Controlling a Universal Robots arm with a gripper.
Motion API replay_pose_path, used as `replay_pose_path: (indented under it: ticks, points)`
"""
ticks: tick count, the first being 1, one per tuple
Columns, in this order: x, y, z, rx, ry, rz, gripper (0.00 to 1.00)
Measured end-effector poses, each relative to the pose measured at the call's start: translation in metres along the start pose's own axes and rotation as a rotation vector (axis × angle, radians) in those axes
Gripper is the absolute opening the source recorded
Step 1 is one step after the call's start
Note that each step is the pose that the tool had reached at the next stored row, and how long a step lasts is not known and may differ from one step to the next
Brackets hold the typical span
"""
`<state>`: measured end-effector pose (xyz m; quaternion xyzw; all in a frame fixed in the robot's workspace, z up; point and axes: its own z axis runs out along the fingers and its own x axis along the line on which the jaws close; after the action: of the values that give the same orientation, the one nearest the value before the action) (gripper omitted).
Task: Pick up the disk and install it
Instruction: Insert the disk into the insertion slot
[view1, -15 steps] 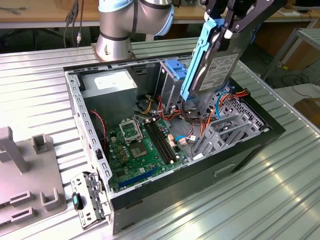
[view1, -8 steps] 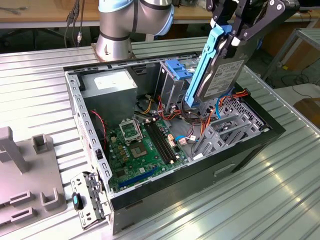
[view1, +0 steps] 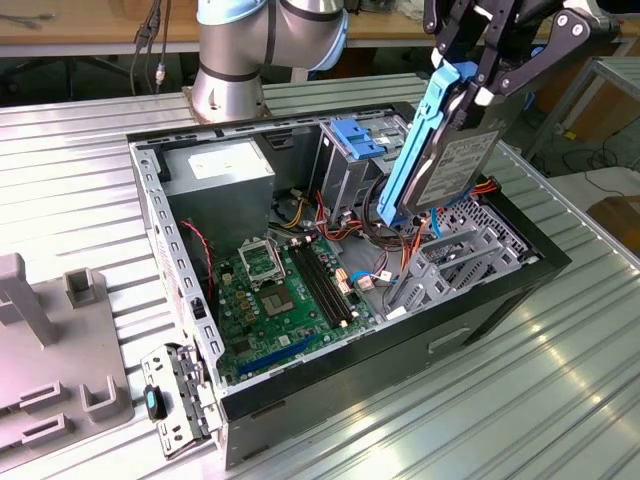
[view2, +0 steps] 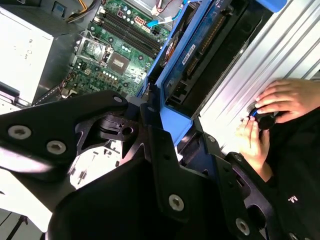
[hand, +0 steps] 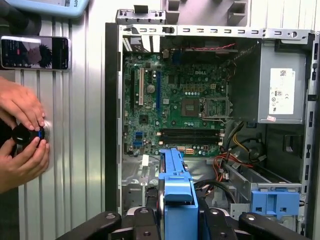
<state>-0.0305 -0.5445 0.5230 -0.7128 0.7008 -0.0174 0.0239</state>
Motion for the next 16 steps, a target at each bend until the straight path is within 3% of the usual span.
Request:
replay_pose_path:
  ticks: [14, 16]
  points:
    - [0.0012, -0.0005, 0.0001, 0.0, -0.0005, 0.0, 0.37]
    - [0.0014, -0.0046, 0.0006, 0.0, -0.0007, 0.0, 0.37]
